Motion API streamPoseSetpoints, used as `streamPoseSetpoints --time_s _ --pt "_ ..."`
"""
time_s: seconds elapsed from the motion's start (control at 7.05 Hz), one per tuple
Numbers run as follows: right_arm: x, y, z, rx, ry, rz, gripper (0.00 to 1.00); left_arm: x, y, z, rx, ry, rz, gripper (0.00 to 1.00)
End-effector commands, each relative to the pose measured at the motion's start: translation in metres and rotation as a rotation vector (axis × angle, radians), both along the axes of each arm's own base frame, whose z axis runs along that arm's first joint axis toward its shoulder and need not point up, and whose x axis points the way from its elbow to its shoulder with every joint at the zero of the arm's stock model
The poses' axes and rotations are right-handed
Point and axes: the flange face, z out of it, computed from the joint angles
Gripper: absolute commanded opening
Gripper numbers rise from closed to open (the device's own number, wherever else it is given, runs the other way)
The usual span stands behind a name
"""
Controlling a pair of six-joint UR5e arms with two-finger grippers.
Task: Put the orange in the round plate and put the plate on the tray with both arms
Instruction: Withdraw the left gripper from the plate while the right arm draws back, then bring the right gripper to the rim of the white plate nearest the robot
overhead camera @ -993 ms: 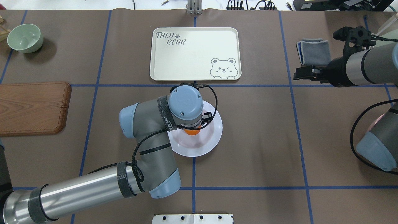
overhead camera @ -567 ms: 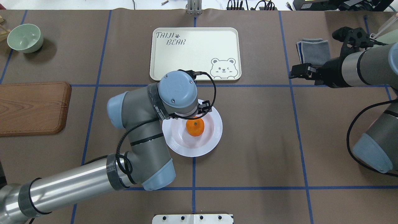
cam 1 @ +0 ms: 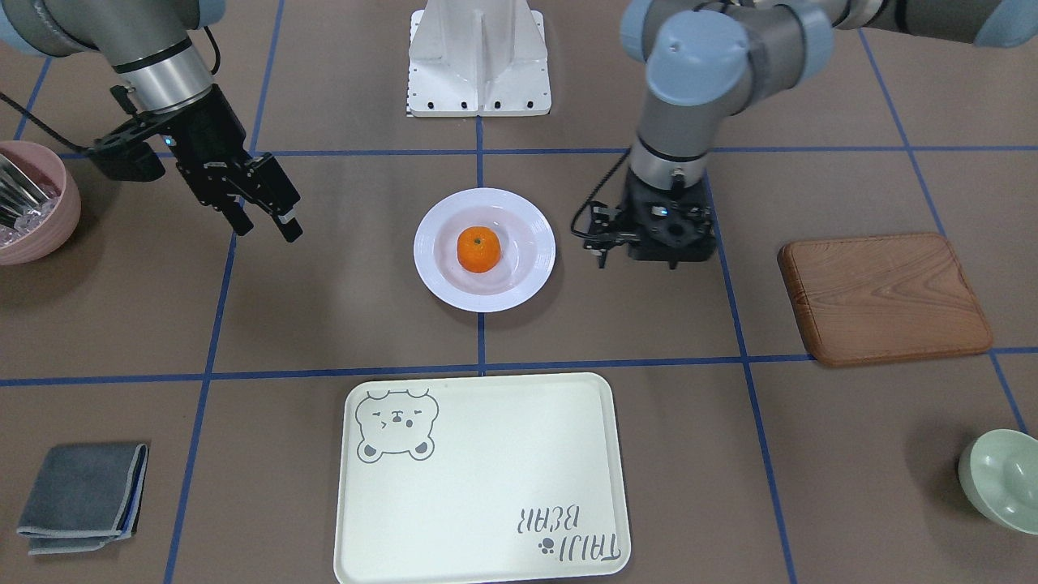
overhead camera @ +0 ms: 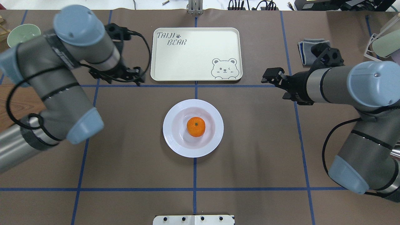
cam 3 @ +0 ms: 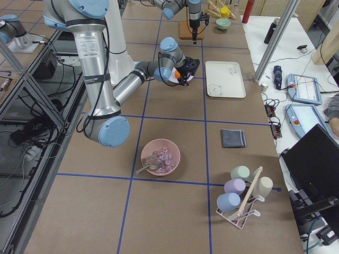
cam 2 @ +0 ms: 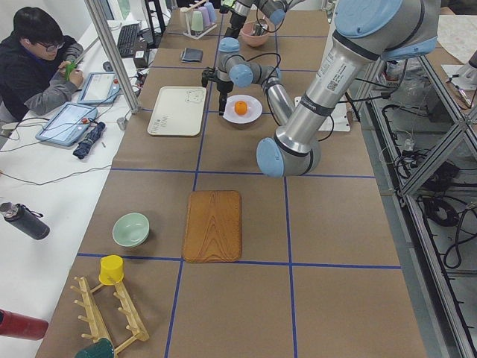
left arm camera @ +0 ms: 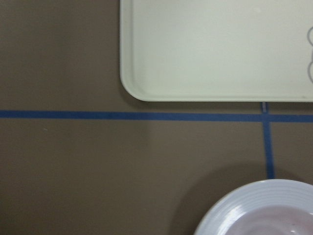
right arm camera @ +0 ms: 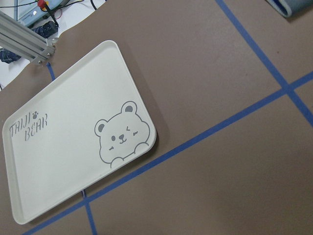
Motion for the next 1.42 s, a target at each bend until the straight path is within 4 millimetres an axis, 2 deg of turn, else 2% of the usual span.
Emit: streamPoseSetpoints --time_s 0.0,0.14,0.28,0.43,0.57,0.71,0.85,0.99,1.13,1.28 --pt "-0.043 0.034 -0.015 -0.006 -0.122 0.039 1.00 -0.123 -0.038 0.093 0.054 -0.083 0.081 0.99" --pt "-0.074 0.056 -0.012 0.018 -0.104 0.079 1.00 -0.191 -0.039 0.155 0.090 -0.145 0.136 0.99" --pt "-0.093 0.071 -0.007 -0.034 -0.124 0.110 1.00 -0.259 -0.041 0.214 0.104 -0.217 0.183 0.99" --pt "-0.105 0.080 -0.002 -0.029 -0.113 0.124 1.00 -0.336 -0.035 0.258 0.109 -0.253 0.199 0.99" --pt "-0.119 0.087 0.000 -0.010 -0.100 0.146 1.00 -0.378 -0.017 0.293 0.080 -0.196 0.202 0.99" --pt "-0.124 0.094 -0.001 -0.001 -0.133 0.161 1.00 -0.418 0.003 0.328 0.065 -0.112 0.206 0.99" --pt "-0.139 0.094 0.016 -0.048 -0.194 0.198 0.98 -0.445 0.021 0.361 0.061 -0.076 0.221 0.99" --pt "-0.157 0.099 0.035 -0.056 -0.233 0.214 0.94 -0.465 0.032 0.369 0.063 -0.075 0.202 0.99" --pt "-0.180 0.110 0.050 -0.079 -0.246 0.233 0.86 -0.470 0.034 0.369 0.058 -0.073 0.193 0.99" --pt "-0.200 0.115 0.042 -0.094 -0.260 0.227 0.80 -0.470 0.035 0.372 0.054 -0.073 0.193 0.99"
